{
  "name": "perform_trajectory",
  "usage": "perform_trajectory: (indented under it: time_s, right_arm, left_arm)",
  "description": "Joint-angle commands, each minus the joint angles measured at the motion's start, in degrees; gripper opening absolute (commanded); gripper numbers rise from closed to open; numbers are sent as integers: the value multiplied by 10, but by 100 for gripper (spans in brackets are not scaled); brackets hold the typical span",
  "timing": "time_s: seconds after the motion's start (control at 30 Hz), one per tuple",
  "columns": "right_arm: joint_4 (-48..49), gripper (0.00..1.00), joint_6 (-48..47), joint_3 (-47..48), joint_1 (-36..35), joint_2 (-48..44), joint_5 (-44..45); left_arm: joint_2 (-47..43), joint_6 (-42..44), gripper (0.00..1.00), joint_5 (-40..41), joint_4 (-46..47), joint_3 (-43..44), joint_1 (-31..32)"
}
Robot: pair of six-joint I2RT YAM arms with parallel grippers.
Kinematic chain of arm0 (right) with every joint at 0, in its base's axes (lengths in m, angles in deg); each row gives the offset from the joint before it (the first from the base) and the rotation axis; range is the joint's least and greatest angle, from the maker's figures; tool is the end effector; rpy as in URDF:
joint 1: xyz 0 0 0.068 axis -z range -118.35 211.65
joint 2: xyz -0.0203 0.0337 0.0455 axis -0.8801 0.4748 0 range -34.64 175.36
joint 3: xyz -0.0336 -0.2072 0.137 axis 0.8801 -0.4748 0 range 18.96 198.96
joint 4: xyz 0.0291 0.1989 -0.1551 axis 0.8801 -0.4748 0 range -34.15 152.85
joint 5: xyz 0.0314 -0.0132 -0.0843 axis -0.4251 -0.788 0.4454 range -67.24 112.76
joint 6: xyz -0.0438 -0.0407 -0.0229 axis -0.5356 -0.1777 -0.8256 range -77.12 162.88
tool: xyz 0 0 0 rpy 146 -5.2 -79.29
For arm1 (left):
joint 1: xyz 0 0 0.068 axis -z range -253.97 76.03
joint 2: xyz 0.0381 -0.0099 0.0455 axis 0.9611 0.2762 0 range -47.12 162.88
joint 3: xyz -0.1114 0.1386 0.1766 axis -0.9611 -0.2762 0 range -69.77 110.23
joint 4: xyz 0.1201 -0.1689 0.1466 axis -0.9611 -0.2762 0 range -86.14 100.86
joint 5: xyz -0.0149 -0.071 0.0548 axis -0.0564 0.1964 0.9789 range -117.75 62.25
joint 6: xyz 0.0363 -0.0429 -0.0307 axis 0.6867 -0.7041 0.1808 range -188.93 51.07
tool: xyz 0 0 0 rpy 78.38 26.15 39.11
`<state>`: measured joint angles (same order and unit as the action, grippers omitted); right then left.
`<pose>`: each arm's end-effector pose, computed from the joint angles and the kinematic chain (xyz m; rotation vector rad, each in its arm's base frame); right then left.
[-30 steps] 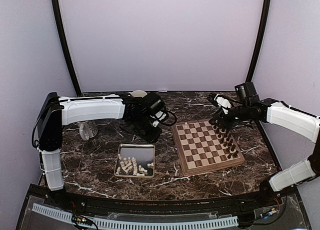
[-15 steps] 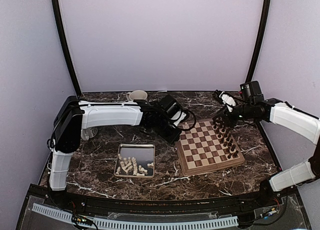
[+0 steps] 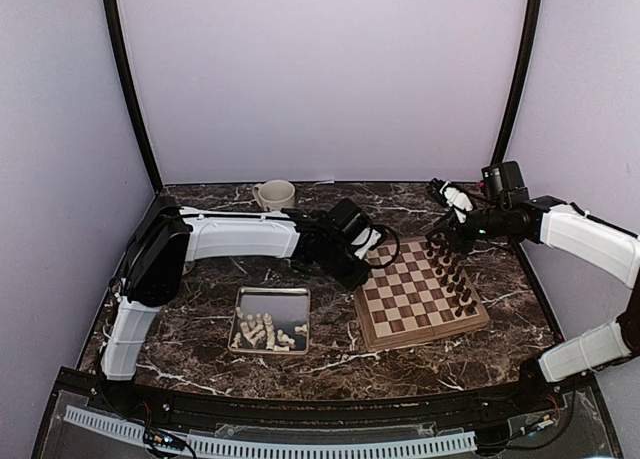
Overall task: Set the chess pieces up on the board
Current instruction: Place the pawn on the chessboard.
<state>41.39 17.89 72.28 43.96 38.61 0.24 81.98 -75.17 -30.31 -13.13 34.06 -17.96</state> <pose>0.2644 0.1043 0.2407 -1.0057 2.0188 0.3818 0.2734 -0.4096 0.1601 1.0725 2.2629 -0.5285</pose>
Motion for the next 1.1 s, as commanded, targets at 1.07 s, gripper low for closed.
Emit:
perform_trajectory:
  time_s: [1.07]
  right_arm:
    - [-188,45,-60,206,-144,210,13]
  left_arm:
    - [-314,70,50,195,-9,-196,-133]
